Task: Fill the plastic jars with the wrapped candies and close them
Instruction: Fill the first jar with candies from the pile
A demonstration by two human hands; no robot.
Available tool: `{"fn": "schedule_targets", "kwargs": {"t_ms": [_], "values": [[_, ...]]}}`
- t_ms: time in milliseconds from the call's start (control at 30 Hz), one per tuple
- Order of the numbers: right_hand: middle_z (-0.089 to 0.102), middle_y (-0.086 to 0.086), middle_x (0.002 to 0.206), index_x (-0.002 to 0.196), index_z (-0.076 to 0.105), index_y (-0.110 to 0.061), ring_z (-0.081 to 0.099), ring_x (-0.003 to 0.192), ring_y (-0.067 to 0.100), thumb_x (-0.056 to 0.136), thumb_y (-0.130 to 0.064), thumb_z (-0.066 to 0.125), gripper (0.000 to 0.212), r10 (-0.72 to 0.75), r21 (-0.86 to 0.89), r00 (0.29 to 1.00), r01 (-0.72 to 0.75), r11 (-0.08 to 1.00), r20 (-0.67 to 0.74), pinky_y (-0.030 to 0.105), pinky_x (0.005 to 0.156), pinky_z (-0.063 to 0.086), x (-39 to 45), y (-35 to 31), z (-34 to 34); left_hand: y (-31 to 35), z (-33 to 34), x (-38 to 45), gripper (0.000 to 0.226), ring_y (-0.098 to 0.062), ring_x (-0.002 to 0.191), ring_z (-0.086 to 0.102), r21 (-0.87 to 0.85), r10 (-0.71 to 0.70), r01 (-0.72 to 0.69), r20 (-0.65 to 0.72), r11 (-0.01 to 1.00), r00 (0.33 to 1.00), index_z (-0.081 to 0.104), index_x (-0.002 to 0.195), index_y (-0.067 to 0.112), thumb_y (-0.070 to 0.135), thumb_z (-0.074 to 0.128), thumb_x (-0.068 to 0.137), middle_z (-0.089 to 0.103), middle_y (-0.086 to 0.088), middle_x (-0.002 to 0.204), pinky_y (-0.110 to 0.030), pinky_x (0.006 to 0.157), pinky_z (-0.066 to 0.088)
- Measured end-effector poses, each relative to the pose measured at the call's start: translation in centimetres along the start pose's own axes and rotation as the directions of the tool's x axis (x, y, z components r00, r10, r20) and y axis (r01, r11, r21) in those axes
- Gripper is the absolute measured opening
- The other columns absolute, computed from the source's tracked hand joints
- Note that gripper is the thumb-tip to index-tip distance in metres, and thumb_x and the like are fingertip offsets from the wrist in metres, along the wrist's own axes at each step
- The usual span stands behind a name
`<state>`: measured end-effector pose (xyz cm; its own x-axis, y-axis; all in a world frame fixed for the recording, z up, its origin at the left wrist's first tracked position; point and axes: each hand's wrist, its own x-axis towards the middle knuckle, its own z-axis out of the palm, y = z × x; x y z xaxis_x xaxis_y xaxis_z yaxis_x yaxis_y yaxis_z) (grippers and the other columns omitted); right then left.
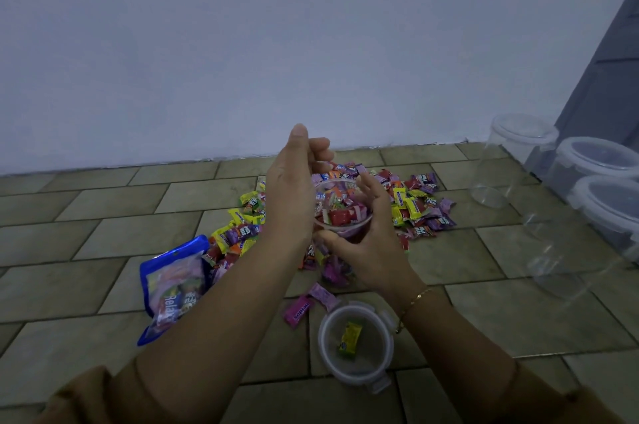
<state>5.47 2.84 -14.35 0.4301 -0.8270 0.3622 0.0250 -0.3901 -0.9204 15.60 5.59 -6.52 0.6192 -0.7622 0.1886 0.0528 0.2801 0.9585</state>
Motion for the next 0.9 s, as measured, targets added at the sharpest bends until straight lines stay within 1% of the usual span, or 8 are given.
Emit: {"fn": "schedule_targets", "kwargs": {"t_ms": [233,300,467,567,667,733,800,900], "values": [[0.015,-0.025,0.143,0.14,-0.005,-0.031,0.019,0.134,-0.004,0.059,-0.026,0.083,0.119,0.101,-0.099,0.991,-0.092,0.991,0.089,0.009,0.107,0.026,-1.2,-0.6,-1.4,-1.4,-5.5,-3.7,0.016,0.0,0.064,0.053,0.304,0.158,-0.208,0.181,0.93,0.971,0.063,0.08,0.022,0.033,0.057,0.09,0.062,0.003,0.071,-0.012,0.061,0.045],[0.011,-0.011,0.154,0.147,0.001,-0.028,0.013,0.14,0.005,0.061,-0.042,0.077,0.115,0.186,-0.247,0.98,-0.164,0.955,0.069,0.025,0.114,0.021,-2.2,-0.6,-2.5,-2.6,-7.8,-4.9,0.011,-0.003,0.066,0.054,0.421,0.111,-0.209,0.246,0.883,0.963,0.064,0.082,0.026,0.035,0.057,0.086,0.064,-0.002,0.076,-0.014,0.061,0.044],[0.05,0.003,0.129,0.126,0.05,-0.022,0.049,0.102,0.009,0.088,-0.015,0.059,0.039,0.373,-0.517,0.927,-0.309,0.798,0.022,0.017,0.078,0.038,-4.5,-0.2,-5.2,-5.5,-11.4,-7.3,0.013,0.001,0.079,0.054,0.826,-0.186,-0.302,0.43,0.476,0.883,0.06,0.099,0.039,0.039,0.05,0.091,0.06,0.014,0.093,-0.016,0.066,0.043],[0.053,-0.004,0.106,0.107,0.057,-0.032,0.047,0.081,0.003,0.089,-0.005,0.049,0.034,0.369,-0.645,0.9,-0.14,0.751,0.234,0.008,0.062,0.035,-5.6,-1.1,-5.3,-7.5,-11.7,-8.4,0.049,-0.011,0.1,0.057,0.836,-0.201,-0.504,0.544,0.218,0.815,0.062,0.114,0.03,0.046,0.028,0.083,0.06,0.009,0.111,-0.025,0.079,0.046],[0.047,-0.012,0.102,0.118,0.059,-0.034,0.042,0.097,0.011,0.088,-0.009,0.045,0.041,0.35,-0.737,0.822,0.12,0.666,0.45,0.014,0.07,0.03,-6.4,-1.5,-3.7,-8.1,-10.9,-8.9,0.054,-0.019,0.118,0.055,0.784,-0.208,-0.578,0.619,0.229,0.757,0.058,0.122,0.029,0.038,0.022,0.082,0.056,0.005,0.13,-0.031,0.094,0.043],[0.05,-0.007,0.114,0.125,0.054,-0.036,0.042,0.108,0.018,0.087,-0.016,0.039,0.046,0.33,-0.76,0.784,0.258,0.597,0.526,0.022,0.082,0.031,-6.9,-0.8,-2.6,-8.5,-10.4,-8.7,0.067,-0.012,0.142,0.023,0.768,-0.305,-0.614,0.638,0.184,0.707,0.033,0.143,0.036,0.043,0.005,0.082,0.026,0.01,0.154,-0.025,0.108,0.019],[0.05,-0.001,0.118,0.13,0.049,-0.036,0.042,0.112,0.021,0.089,-0.018,0.043,0.045,0.375,-0.8,0.76,0.304,0.517,0.531,0.027,0.09,0.032,-7.2,-0.2,-1.9,-8.6,-10.1,-8.4,0.056,-0.008,0.146,-0.001,0.762,-0.385,-0.632,0.63,0.139,0.674,0.013,0.149,0.037,0.037,0.008,0.093,0.005,0.011,0.159,-0.023,0.112,0.005],[0.048,0.004,0.119,0.133,0.047,-0.032,0.042,0.114,0.022,0.09,-0.024,0.049,0.044,0.451,-0.838,0.748,0.255,0.482,0.487,0.028,0.09,0.034,-7.3,0.1,-1.6,-8.6,-10.1,-8.2,0.054,-0.012,0.147,0.0,0.76,-0.4,-0.639,0.625,0.116,0.67,0.013,0.149,0.037,0.033,0.011,0.095,0.007,0.009,0.159,-0.027,0.115,0.006]]}}
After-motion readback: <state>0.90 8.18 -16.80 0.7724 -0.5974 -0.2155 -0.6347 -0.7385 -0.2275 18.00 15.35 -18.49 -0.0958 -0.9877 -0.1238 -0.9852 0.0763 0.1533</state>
